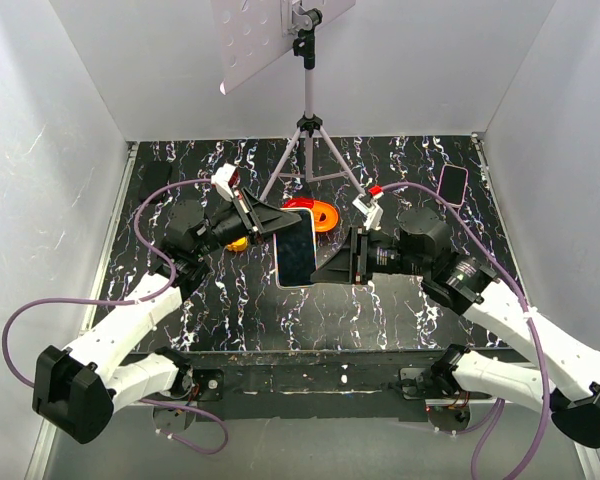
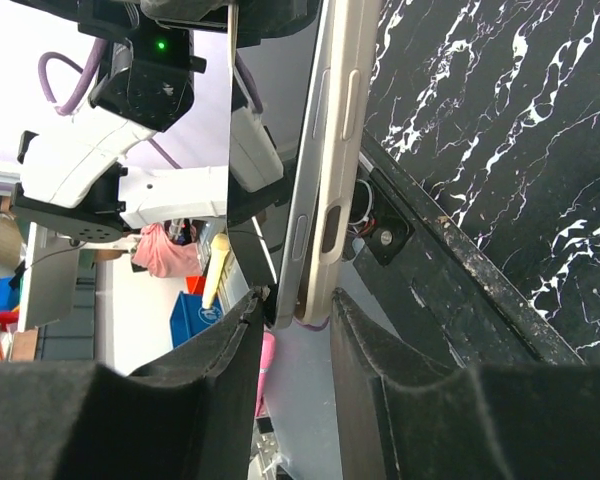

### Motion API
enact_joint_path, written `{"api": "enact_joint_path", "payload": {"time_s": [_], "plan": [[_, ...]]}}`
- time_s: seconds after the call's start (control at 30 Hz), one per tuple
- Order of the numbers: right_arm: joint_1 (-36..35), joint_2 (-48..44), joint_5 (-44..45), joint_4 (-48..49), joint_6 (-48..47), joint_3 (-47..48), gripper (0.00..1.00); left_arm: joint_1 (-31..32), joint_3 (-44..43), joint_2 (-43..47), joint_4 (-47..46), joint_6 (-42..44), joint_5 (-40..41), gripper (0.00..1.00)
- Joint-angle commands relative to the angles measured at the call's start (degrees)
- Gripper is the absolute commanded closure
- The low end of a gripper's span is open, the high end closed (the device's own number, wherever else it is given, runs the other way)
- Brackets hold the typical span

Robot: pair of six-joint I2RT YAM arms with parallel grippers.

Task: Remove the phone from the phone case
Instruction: Remove the phone case from the phone.

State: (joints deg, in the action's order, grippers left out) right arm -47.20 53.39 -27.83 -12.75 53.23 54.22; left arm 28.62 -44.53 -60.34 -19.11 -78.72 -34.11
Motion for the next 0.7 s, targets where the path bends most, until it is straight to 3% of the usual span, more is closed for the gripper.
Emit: {"api": "enact_joint_path", "payload": {"time_s": [0.0, 0.1, 0.2, 0.4, 0.67], "plan": [[0.18, -0.30, -2.14, 4.67, 0.56, 1.86, 0.62, 0.12, -0.20, 1.71, -2.51, -0.83, -0.26, 1.00], [0.18, -2.49, 1.71, 1.17, -1.02, 1.42, 0.53, 0.03, -0.20, 2.41, -1.54, -0.56, -0.17, 1.00], [0.18, -4.25, 2.96, -0.52, -1.91, 1.25, 0.51, 0.12, -1.17, 2.33, 0.30, 0.93, 0.36, 1.00], [0.18, -2.15, -0.73, 3.35, -0.50, 1.42, 0.58, 0.12, -1.70, 0.75, -0.92, 0.32, -0.43, 1.00], [0.18, -0.83, -2.83, 8.35, 1.43, -0.25, 0.58, 0.12, -1.26, 1.45, -0.66, 0.23, -0.35, 1.00]]}}
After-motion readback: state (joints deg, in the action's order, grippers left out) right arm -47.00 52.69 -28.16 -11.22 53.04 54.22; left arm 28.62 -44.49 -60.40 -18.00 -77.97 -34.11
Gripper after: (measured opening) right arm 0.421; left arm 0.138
